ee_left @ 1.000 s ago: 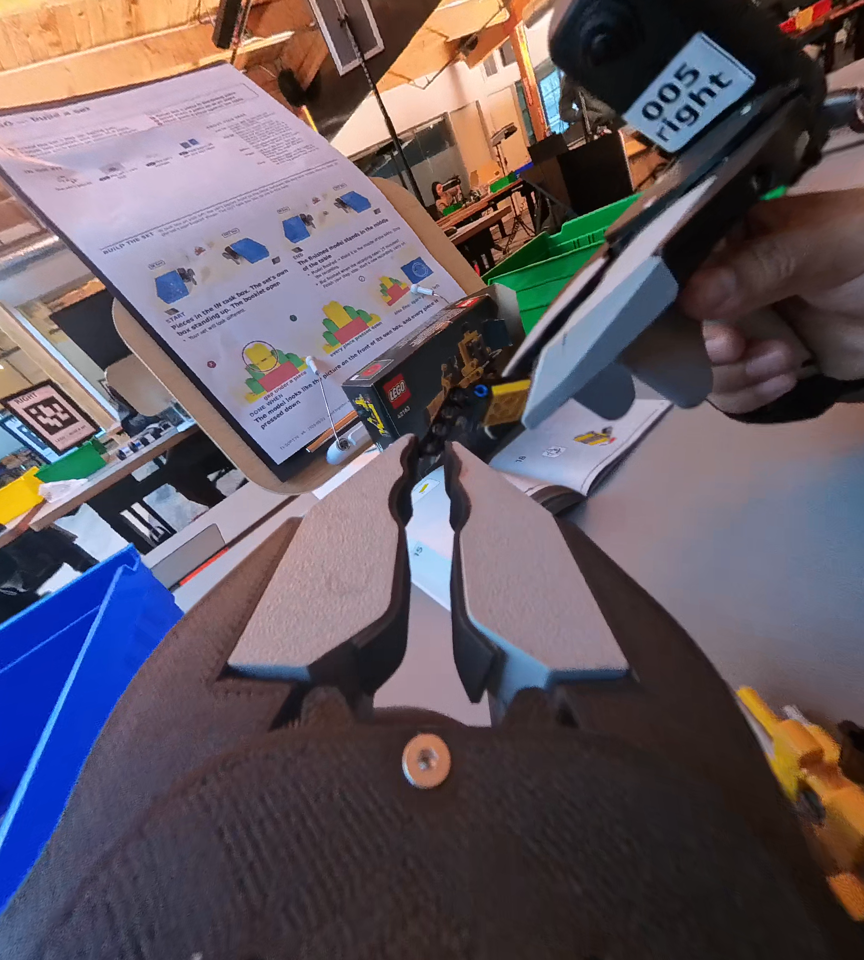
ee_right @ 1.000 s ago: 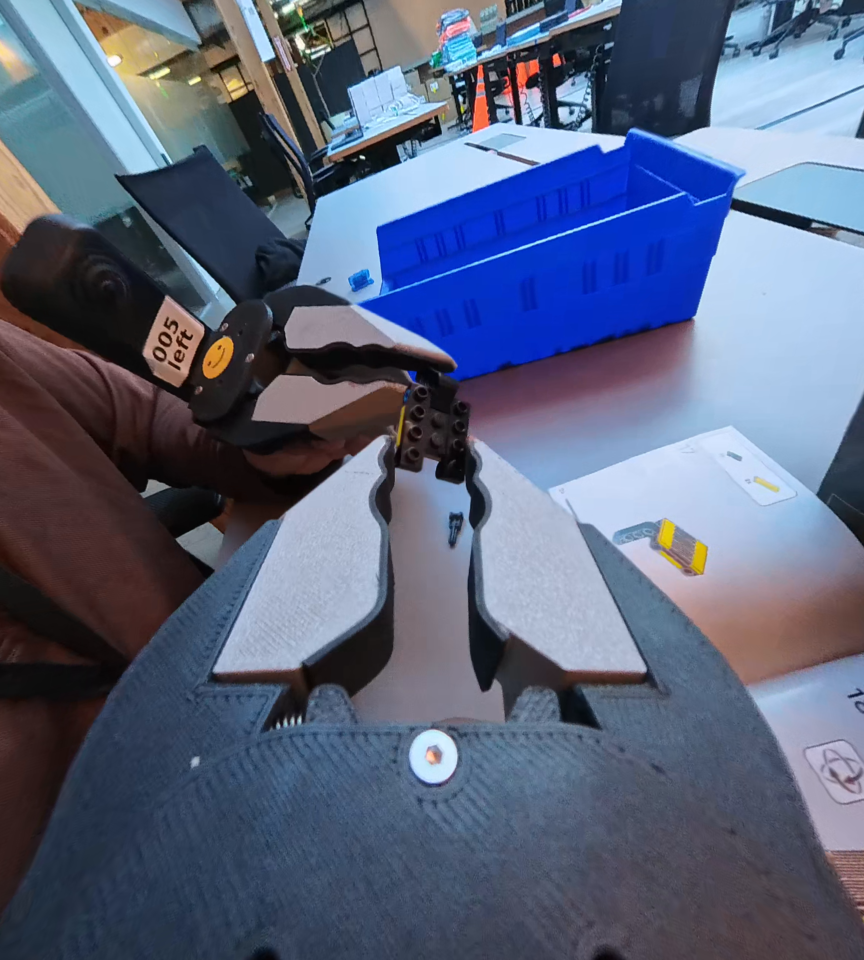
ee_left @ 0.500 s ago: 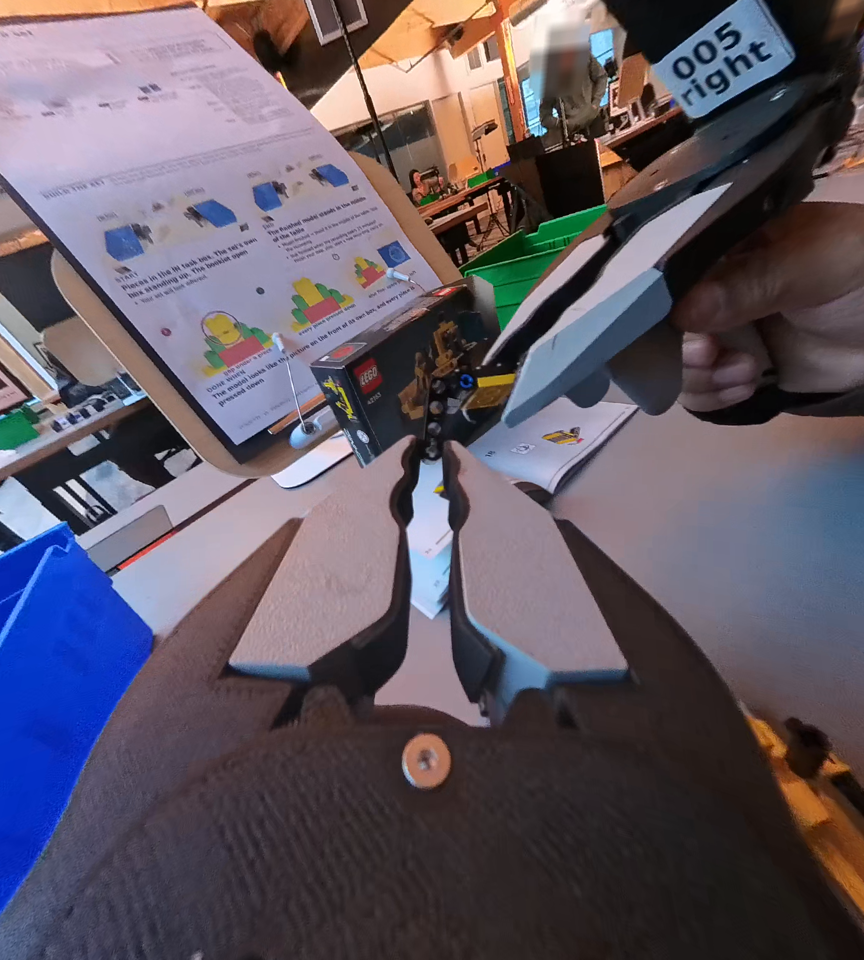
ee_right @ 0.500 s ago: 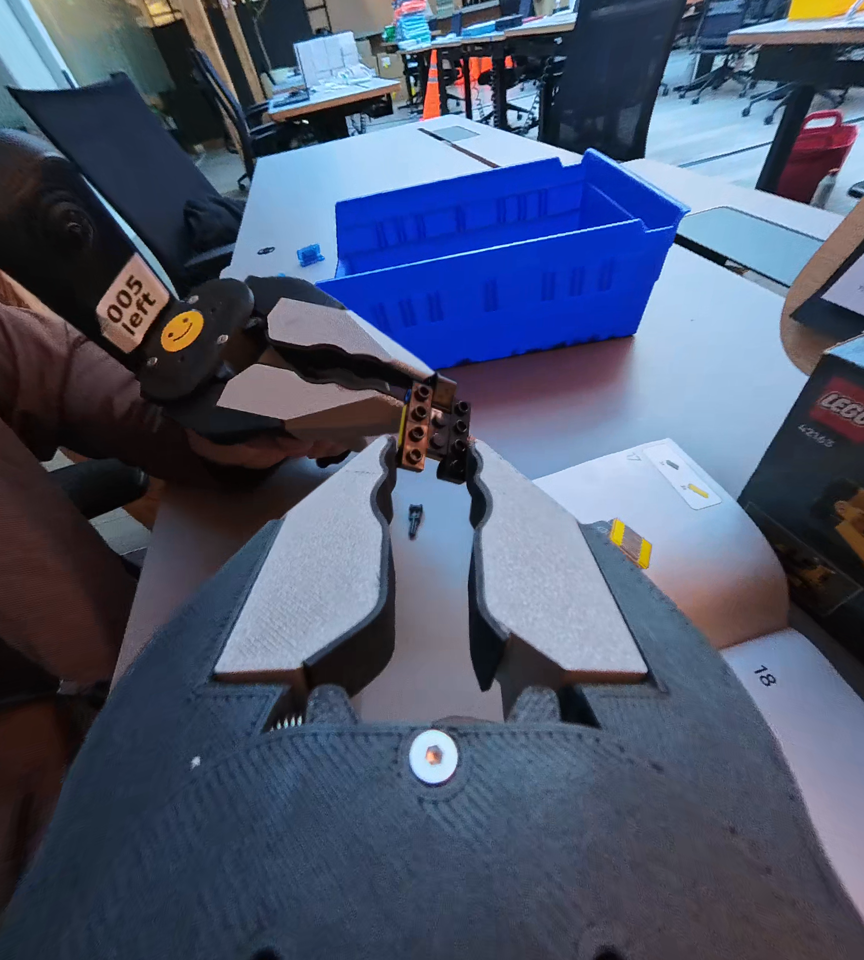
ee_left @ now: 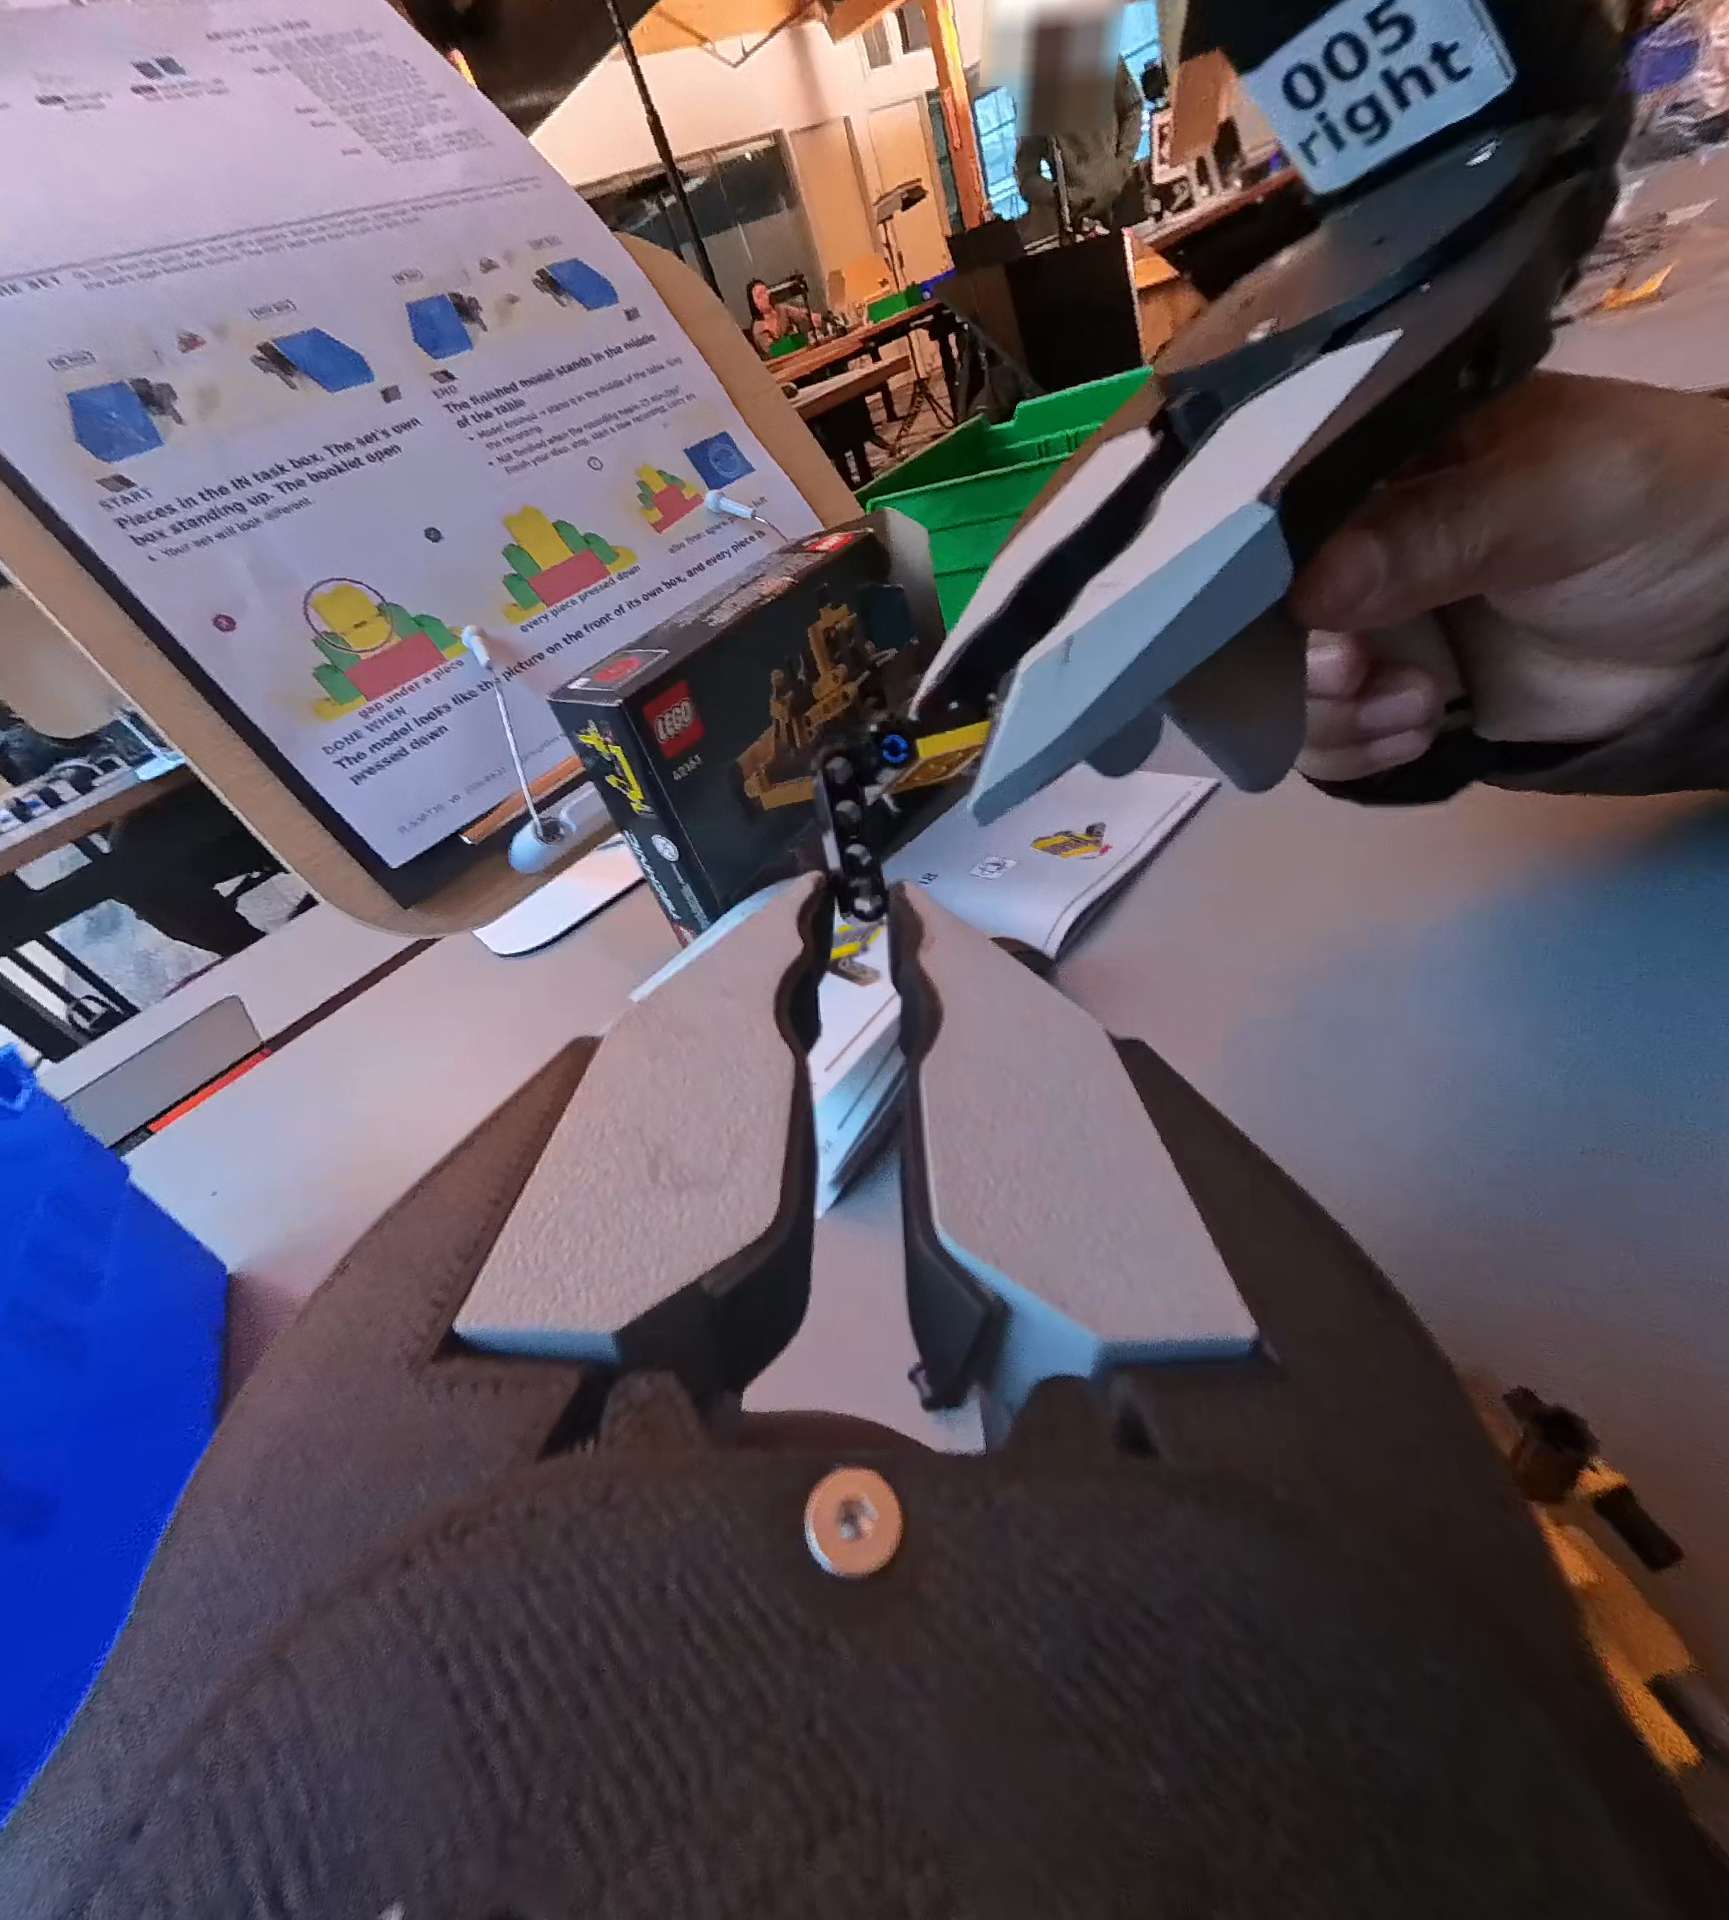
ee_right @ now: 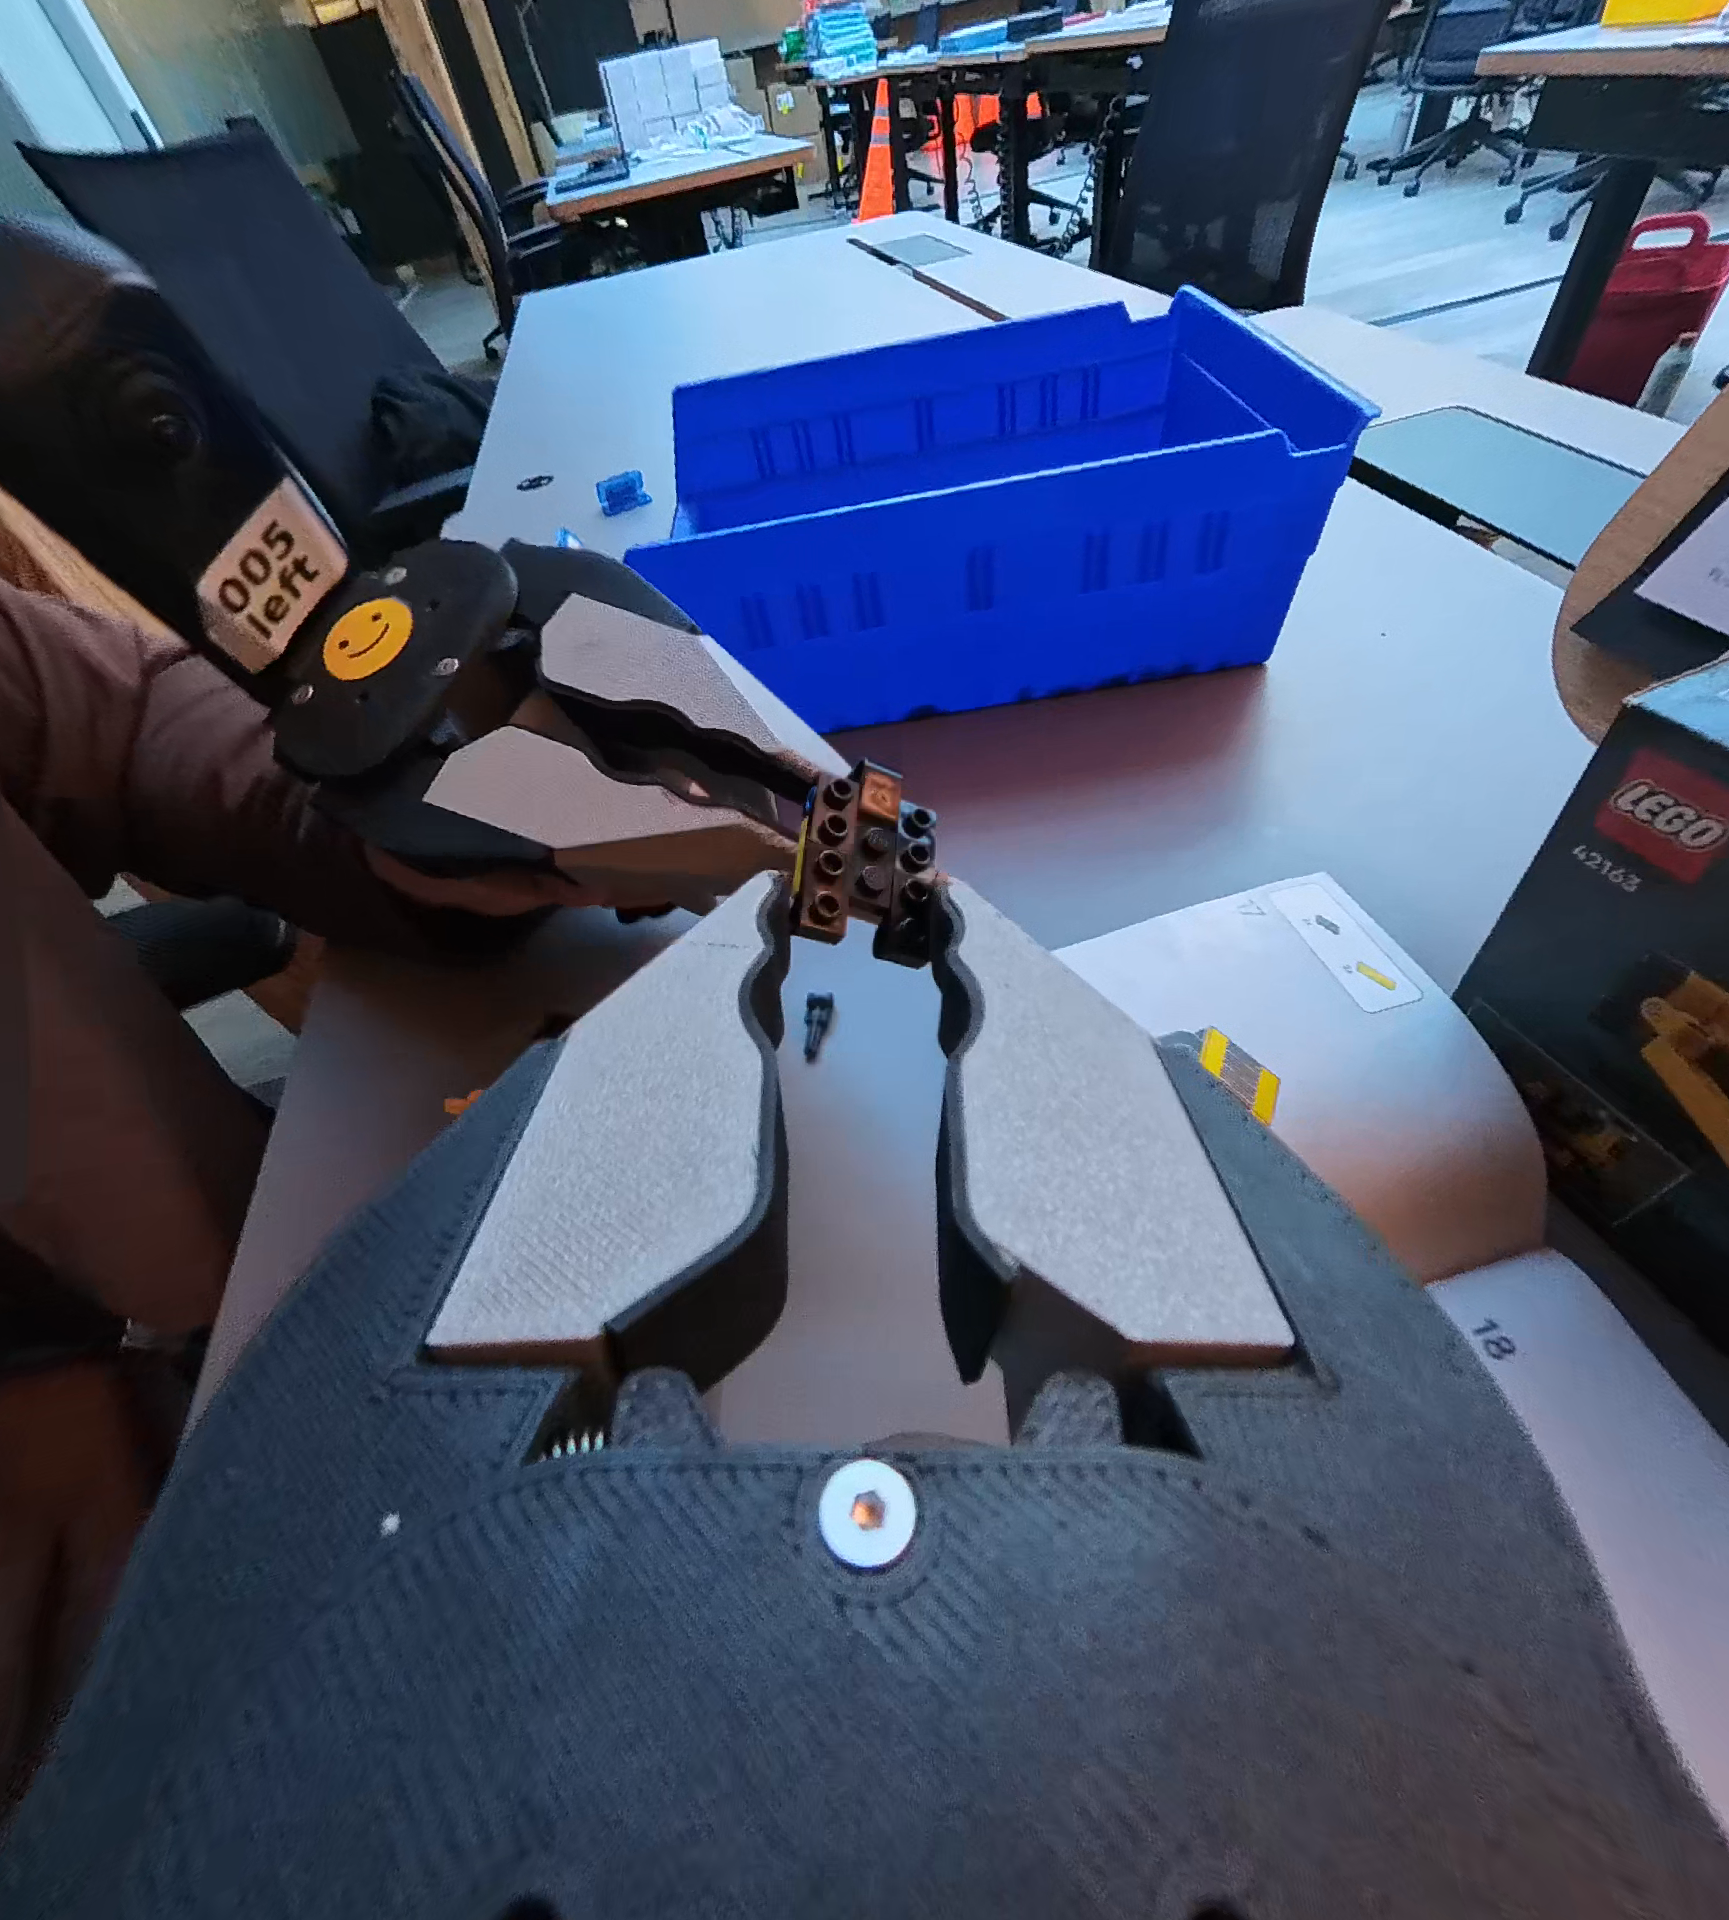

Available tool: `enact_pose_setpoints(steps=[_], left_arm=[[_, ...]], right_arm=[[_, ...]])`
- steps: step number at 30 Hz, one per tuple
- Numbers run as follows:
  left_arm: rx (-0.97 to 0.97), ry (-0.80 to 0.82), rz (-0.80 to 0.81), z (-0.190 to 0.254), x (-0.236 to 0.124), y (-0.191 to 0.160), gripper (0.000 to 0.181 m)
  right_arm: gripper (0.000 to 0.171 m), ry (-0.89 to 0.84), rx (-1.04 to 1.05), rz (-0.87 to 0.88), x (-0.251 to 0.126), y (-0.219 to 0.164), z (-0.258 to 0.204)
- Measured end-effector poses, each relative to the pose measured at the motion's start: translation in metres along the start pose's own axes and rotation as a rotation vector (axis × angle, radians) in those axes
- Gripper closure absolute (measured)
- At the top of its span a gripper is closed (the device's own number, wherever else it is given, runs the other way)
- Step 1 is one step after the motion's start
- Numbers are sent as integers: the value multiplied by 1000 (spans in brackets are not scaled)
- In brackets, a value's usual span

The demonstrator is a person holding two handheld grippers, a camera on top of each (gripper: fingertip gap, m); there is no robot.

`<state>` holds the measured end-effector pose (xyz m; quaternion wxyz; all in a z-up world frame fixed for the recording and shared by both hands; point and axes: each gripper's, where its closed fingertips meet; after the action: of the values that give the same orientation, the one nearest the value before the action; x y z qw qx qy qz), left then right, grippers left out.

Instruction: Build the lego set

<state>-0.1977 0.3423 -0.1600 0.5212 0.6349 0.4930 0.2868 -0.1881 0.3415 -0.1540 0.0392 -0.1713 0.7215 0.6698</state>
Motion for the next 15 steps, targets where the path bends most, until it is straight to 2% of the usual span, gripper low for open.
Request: enact_pose_setpoints(steps=[4, 7, 15], left_arm=[[15, -42, -19, 5, 1, -4, 170], [36, -17, -79, -3, 0, -16, 170], [-92, -25, -128, -16, -1, -33, 171]], right_arm=[[147, -17, -177, -37, -7, -12, 3], [147, -64, -319, -107, -12, -33, 14], [148, -62, -381, -367, -21, -102, 34]])
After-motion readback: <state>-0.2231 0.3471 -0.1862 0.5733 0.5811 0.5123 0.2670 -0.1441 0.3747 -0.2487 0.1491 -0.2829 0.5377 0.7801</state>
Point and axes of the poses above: each gripper's, where its closed fingertips meet, x out along the fingers, y out of its top, z = x × y across the jaws, and after that the axes turned 10 degrees about -y, right-handed
